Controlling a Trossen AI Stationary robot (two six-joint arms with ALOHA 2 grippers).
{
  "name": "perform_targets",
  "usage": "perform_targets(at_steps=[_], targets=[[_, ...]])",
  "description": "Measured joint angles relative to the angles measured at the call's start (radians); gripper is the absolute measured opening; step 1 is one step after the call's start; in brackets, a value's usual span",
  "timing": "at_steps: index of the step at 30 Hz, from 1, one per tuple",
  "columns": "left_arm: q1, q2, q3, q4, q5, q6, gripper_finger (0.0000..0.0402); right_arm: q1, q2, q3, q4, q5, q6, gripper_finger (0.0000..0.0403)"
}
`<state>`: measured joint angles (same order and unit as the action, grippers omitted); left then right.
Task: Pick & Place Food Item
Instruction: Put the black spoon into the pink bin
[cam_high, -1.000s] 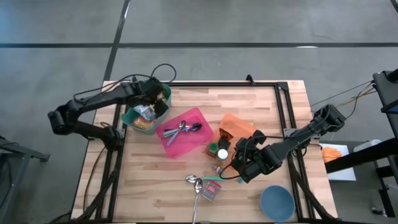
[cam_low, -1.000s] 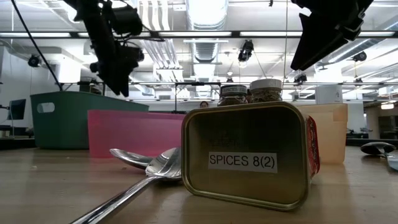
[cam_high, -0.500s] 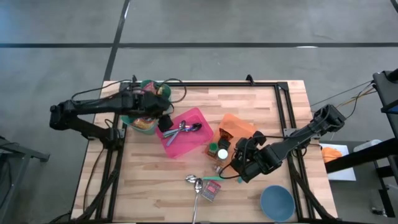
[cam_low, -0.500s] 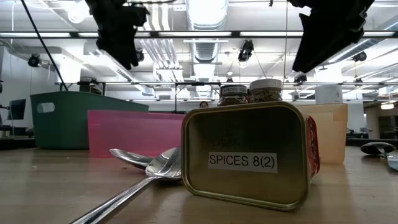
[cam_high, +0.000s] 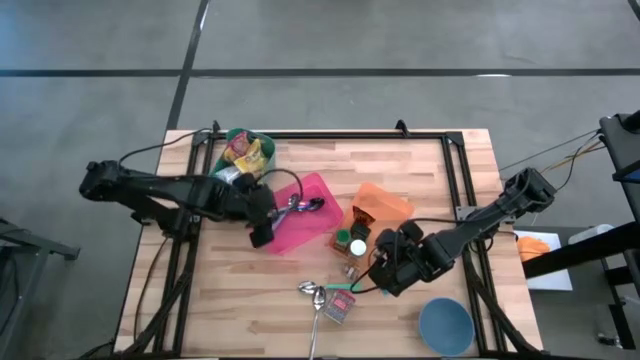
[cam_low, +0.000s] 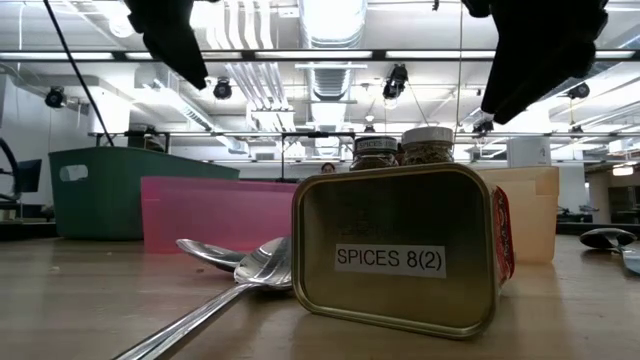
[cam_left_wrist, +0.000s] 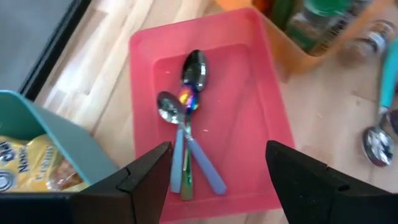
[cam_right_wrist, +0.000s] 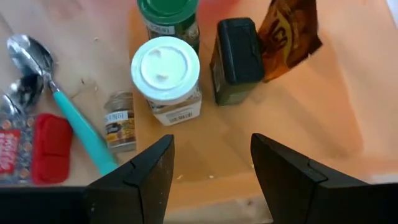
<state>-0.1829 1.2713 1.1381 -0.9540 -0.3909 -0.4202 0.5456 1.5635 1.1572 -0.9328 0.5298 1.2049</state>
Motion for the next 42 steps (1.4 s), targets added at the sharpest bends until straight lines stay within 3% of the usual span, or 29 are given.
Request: perform_targets(at_steps=[5, 15, 21, 30, 42], targets=[[-0.036, 0.0, -0.039, 0.045, -0.007, -0.006, 0.026, 0.02, -0.005, 0.0, -0.011, -0.015, 0.183, 0.021], [-0.036, 0.0, -0.066, 0.066, -0.033, 0.006, 0.026, 0.048, -0.01, 0.0, -0.2, -0.251, 0.601, 0.021], [-0.036, 0.0, -0.066, 0.066, -0.036, 0.074, 0.026, 0.046, -0.003, -0.011, -0.24, -0.266, 0.8, 0.021], [-0.036, 0.0, -0.066, 0.066, -0.039, 0.168, 0.026, 0.041, 0.042, -0.076, -0.233, -0.296, 0.96, 0.021], [-0.036, 0.0, -0.065, 0.066, -0.039, 0.183, 0.026, 0.041, 0.084, -0.15, -0.177, -0.304, 1.04, 0.021]])
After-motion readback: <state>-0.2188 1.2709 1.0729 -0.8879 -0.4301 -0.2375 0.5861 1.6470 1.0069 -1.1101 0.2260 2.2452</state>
